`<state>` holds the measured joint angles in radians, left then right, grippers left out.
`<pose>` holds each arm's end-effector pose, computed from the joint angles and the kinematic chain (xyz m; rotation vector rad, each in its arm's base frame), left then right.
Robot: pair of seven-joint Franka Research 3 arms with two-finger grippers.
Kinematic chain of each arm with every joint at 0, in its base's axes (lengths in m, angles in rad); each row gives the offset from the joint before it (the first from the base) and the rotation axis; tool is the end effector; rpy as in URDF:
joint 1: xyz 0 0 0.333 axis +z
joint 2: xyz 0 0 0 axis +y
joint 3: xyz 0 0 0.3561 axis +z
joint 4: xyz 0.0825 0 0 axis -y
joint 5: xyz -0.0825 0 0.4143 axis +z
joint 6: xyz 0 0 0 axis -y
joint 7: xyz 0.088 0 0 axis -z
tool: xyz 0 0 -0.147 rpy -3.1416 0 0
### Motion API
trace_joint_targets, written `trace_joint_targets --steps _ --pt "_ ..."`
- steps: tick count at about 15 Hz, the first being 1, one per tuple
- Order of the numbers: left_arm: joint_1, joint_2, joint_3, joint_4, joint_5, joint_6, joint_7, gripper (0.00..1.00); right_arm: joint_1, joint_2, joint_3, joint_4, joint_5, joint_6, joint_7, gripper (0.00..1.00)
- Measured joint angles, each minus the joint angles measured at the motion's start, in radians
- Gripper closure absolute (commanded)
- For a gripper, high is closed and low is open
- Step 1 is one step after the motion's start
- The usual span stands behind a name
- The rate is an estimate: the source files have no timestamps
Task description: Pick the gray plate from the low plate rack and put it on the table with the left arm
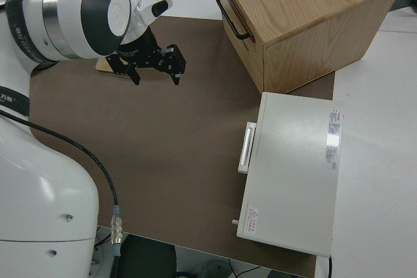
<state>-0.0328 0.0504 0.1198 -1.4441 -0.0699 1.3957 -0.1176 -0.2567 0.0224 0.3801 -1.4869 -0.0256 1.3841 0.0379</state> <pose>0.5790 0.0373 0.6439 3.0612 0.3009 -0.1530 0.5639 0.0632 0.6390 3.1062 0.1286 -0.1896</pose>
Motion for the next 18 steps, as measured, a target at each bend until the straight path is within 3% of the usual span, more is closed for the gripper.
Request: trace_joint_targets --steps 5,13,18 --pt "-0.006 0.0 -0.033 0.0 0.078 0.0 -0.014 0.0 0.0 0.0 0.0 0.0 0.0 0.0 0.0 0.017" --pt "-0.018 0.002 -0.04 -0.011 0.111 -0.005 -0.008 0.0 0.0 0.0 0.0 0.0 0.0 0.0 0.0 0.017" --pt "-0.046 -0.009 -0.043 -0.117 0.318 -0.008 0.067 0.0 0.0 0.0 0.0 0.0 0.0 0.0 0.0 0.017"
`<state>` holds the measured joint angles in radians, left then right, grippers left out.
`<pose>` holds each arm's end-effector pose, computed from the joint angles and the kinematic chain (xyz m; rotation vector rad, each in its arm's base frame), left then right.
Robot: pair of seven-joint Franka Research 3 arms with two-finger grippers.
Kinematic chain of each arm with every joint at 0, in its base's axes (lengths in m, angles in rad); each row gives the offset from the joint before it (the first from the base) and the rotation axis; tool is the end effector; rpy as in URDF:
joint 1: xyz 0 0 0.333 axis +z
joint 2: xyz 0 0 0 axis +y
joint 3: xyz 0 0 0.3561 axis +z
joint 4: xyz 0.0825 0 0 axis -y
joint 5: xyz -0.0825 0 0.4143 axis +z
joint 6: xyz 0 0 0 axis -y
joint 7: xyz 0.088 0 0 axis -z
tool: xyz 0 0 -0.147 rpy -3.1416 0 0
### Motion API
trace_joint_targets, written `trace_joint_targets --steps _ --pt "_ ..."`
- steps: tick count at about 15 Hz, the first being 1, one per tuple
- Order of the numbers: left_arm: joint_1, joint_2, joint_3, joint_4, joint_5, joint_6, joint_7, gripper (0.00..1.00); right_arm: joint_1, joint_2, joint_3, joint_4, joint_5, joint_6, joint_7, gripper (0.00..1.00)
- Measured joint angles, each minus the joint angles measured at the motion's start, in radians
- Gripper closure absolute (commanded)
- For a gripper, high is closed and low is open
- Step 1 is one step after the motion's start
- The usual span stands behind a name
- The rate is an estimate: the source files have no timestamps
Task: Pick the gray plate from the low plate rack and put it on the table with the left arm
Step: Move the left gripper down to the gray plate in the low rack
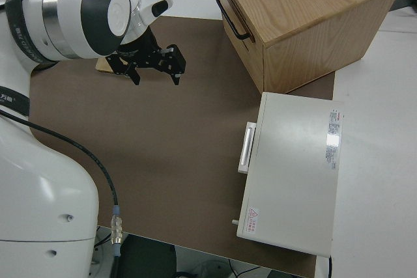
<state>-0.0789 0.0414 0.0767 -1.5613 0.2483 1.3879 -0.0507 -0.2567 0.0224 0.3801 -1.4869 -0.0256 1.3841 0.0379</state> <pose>0.5687 0.0373 0.5974 -2.8680 -0.0972 0.2995 0.5639 0.0632 0.6390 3.1062 0.1286 -0.1896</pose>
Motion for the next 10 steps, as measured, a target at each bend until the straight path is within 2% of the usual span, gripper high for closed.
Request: trace_joint_targets --steps 5,10 --pt "-0.01 -0.008 -0.002 -0.137 0.146 0.006 0.015 0.0 0.0 0.0 0.0 0.0 0.0 0.0 0.0 0.017" --pt "-0.006 -0.015 0.013 -0.309 0.187 0.122 0.015 0.01 0.0 0.0 0.0 0.0 0.0 0.0 0.0 0.017"
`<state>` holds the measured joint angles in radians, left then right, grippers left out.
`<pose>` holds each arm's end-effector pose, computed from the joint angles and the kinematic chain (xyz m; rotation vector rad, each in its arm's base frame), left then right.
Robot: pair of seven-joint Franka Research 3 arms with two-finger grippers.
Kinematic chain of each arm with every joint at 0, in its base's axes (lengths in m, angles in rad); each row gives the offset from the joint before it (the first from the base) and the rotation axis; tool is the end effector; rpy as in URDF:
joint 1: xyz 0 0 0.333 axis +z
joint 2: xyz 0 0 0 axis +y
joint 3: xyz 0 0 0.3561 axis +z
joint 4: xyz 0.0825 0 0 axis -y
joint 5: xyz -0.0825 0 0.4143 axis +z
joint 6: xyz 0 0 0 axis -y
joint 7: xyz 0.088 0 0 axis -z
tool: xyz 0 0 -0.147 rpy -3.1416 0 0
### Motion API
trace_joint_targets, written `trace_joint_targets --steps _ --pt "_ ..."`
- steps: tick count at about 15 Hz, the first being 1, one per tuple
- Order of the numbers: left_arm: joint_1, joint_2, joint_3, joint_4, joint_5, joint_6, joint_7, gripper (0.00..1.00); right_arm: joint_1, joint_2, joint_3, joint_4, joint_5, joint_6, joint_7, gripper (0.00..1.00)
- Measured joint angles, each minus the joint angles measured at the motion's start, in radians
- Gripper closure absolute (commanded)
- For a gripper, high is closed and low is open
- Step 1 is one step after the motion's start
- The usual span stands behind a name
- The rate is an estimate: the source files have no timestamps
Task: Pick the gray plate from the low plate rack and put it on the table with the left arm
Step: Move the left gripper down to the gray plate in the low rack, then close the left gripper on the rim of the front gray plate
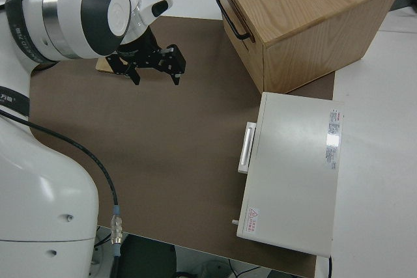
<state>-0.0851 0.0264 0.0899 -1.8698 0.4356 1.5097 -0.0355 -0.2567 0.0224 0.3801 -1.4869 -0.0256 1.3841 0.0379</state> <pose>0.5411 0.0664 0.4769 -2.6530 0.0248 0.5098 0.5639 0.0632 0.6390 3.1062 0.1286 -0.1896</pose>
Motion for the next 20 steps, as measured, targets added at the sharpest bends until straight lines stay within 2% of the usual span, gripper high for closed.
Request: trace_joint_targets --steps 8,9,12,14,15,20 --pt "0.004 -0.014 0.062 -0.178 0.033 0.152 0.0 0.01 0.0 0.0 0.0 0.0 0.0 0.0 0.0 0.017" --pt "0.005 -0.015 0.065 -0.19 0.033 0.16 0.0 0.1 0.0 0.0 0.0 0.0 0.0 0.0 0.0 0.017" --pt "0.008 -0.016 0.067 -0.208 0.034 0.166 -0.001 0.54 0.0 0.0 0.0 0.0 0.0 0.0 0.0 0.017" --pt "0.009 -0.017 0.067 -0.208 0.034 0.166 -0.001 0.79 0.0 0.0 0.0 0.0 0.0 0.0 0.0 0.017" --pt "0.009 -0.018 0.067 -0.208 0.034 0.166 -0.002 0.85 0.0 0.0 0.0 0.0 0.0 0.0 0.0 0.017" --pt "0.008 -0.032 0.061 -0.206 0.027 0.166 -0.003 0.86 0.0 0.0 0.0 0.0 0.0 0.0 0.0 0.017"
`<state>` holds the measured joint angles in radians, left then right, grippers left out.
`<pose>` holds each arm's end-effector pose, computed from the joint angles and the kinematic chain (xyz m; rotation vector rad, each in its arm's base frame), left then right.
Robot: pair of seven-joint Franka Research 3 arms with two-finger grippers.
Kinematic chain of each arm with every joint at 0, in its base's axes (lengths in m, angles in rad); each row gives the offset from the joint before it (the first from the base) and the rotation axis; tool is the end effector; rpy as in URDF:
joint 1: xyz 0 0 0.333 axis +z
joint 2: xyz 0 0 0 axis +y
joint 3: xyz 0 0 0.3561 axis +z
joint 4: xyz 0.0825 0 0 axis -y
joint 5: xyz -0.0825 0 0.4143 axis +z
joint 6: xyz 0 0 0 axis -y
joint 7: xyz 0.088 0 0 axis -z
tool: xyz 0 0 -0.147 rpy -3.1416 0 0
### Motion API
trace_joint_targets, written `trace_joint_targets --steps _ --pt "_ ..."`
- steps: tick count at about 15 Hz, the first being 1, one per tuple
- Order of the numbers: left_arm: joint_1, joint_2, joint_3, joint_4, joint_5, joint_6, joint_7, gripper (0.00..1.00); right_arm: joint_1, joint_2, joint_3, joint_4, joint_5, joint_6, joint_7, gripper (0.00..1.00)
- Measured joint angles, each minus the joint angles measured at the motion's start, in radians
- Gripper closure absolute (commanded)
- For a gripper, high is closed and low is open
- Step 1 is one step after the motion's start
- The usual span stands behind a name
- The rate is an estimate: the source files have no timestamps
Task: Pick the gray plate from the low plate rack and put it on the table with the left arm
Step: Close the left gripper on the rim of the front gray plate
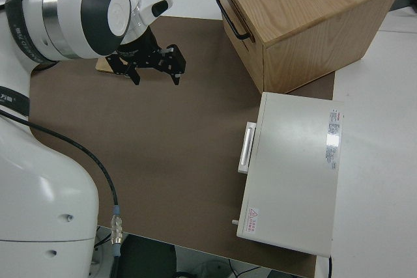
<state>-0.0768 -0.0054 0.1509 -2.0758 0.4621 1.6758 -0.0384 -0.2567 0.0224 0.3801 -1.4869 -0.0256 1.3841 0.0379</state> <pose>0.5094 0.0991 0.4065 -2.6540 0.0402 0.5399 0.5639 0.0632 0.6390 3.1062 0.1286 -0.1896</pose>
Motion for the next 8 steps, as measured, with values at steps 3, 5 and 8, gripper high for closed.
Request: trace_joint_targets --steps 3,5,8 --pt "-0.001 -0.005 -0.001 0.0 0.0 0.0 -0.001 0.85 0.0 0.0 0.0 0.0 0.0 0.0 0.0 0.017" --pt "-0.003 -0.007 -0.004 0.0 -0.008 -0.001 -0.004 0.86 0.0 0.0 0.0 0.0 0.0 0.0 0.0 0.017" --pt "-0.007 -0.01 -0.004 0.0 -0.008 -0.001 -0.005 0.89 0.0 0.0 0.0 0.0 0.0 0.0 0.0 0.017"
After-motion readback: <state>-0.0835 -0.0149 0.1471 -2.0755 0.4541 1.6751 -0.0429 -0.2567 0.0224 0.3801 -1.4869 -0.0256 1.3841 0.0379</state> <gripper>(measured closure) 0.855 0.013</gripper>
